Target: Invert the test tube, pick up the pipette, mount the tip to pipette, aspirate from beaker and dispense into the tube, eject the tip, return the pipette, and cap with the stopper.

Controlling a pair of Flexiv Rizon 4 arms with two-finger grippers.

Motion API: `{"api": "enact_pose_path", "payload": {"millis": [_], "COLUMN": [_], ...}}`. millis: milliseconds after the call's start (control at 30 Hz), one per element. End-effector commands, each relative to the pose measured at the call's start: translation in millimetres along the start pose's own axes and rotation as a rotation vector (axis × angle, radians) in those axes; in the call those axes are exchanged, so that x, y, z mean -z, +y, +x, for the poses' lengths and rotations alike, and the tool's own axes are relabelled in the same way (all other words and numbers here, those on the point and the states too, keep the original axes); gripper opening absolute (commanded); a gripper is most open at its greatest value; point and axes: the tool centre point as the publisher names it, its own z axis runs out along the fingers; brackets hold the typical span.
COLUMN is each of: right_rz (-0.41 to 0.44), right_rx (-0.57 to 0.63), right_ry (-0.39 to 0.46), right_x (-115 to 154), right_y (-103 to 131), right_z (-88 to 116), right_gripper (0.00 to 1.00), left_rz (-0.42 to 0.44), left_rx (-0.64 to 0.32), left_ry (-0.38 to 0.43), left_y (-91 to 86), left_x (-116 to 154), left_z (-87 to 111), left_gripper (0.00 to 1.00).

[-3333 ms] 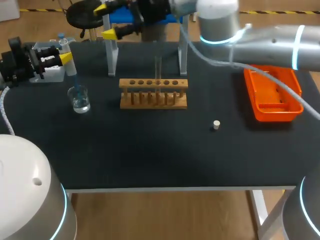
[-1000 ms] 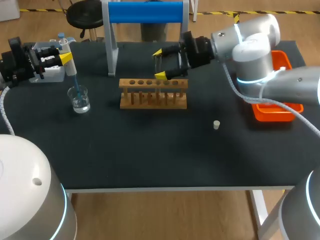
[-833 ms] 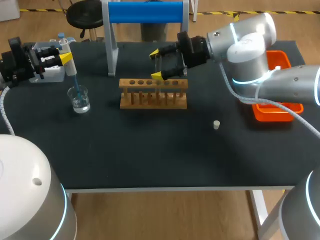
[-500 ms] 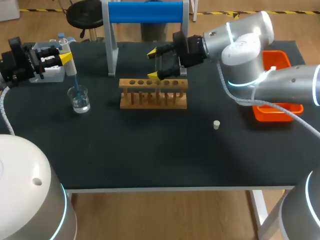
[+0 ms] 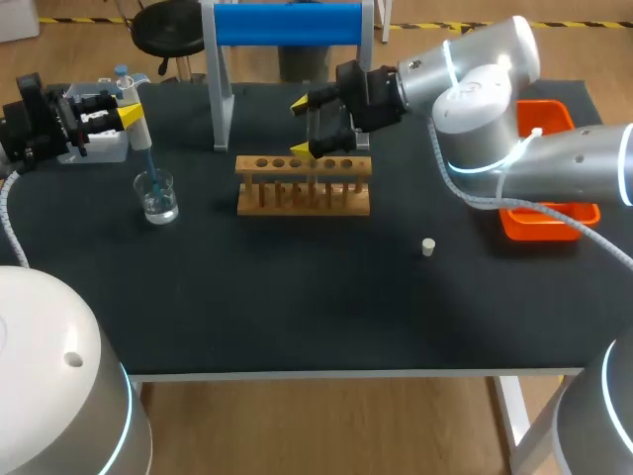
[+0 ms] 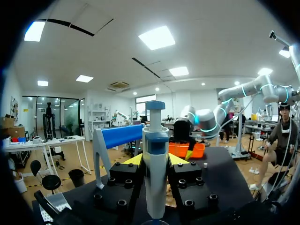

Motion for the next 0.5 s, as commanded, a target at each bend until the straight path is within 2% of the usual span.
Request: {"api": "enact_pose_path", "payload": {"millis": [33,500], "right_rz": [0.007,0.024], "right_rx": [0.0,0.011], "right_ry": [-0.002,-0.013], "right_x": [-1.9,-3.9], "right_y": [-1.3,-3.0], "right_z": [-2.1,-5.3], "right_gripper": [1.0,1.0], "left_rz": [-0.002,-0.002], "left_rx": [0.001,0.001], "left_ry": [0.002,0.002], "left_y": [-0.8,-0.8], "left_x": [0.4,0.4], "left_z": [-0.5,-0.5], "left_gripper": [0.0,0.0]}}
